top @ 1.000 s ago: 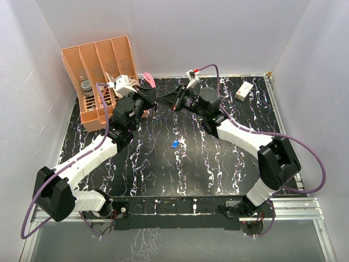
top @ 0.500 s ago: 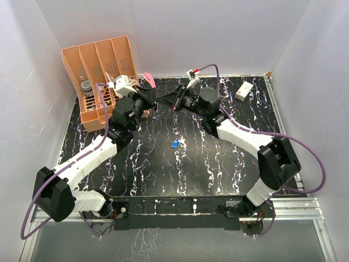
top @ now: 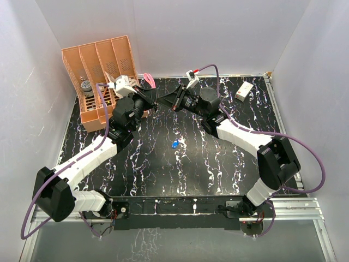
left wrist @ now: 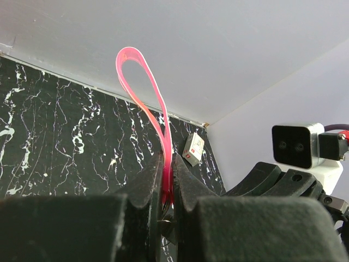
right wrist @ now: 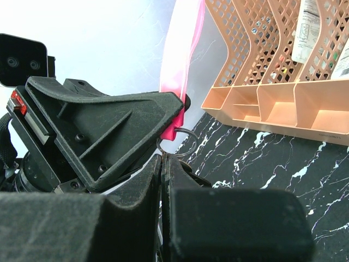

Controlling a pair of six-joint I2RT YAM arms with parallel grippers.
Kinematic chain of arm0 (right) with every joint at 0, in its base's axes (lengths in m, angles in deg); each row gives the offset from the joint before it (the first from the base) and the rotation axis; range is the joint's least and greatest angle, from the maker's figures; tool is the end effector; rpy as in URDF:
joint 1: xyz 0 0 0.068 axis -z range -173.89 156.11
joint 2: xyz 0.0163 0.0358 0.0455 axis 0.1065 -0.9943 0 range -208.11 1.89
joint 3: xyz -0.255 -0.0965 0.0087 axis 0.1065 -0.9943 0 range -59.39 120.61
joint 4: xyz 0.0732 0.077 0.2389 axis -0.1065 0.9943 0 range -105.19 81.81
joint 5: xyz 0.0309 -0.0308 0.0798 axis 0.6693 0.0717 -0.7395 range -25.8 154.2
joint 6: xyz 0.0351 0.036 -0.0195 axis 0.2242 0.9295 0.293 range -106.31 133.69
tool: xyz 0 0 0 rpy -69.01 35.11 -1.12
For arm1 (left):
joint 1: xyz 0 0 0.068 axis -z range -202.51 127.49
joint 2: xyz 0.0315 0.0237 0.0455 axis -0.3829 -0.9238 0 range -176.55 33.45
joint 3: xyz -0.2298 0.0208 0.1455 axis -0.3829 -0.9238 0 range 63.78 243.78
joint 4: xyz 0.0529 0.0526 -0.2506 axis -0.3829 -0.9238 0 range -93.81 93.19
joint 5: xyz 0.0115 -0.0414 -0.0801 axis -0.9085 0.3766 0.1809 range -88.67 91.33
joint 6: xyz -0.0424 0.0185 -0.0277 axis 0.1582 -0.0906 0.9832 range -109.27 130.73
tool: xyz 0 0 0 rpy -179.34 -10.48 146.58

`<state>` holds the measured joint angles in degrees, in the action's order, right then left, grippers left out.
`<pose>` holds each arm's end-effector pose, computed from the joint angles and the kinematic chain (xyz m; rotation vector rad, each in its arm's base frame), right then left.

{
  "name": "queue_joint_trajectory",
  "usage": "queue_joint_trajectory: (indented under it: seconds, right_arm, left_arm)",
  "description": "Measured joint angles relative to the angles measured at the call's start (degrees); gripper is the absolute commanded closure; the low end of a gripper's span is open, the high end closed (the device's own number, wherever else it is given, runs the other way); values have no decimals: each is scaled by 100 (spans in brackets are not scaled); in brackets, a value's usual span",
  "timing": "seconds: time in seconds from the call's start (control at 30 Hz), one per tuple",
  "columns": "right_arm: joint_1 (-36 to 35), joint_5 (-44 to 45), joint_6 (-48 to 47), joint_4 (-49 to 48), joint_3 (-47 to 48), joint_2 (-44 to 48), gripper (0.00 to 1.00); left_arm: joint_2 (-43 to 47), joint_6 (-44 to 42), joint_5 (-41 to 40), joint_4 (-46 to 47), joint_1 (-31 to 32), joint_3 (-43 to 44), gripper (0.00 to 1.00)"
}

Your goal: Put the keys on the keyring

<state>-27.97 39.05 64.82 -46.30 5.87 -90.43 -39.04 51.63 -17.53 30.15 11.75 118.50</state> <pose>0.3081 0.2266 0.3268 -0.1472 1.7045 1.4820 0.2533 -0.1584 0.3649 -0.3656 1.4280 -0.8463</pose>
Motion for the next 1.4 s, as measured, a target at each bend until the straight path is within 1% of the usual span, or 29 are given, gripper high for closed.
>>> queue_joint_trajectory:
  seconds: [1.4]
  right_arm:
    - [0, 87, 0, 98, 0, -17, 100]
  left_arm:
    - [101, 17, 0, -15, 0, -2, 100]
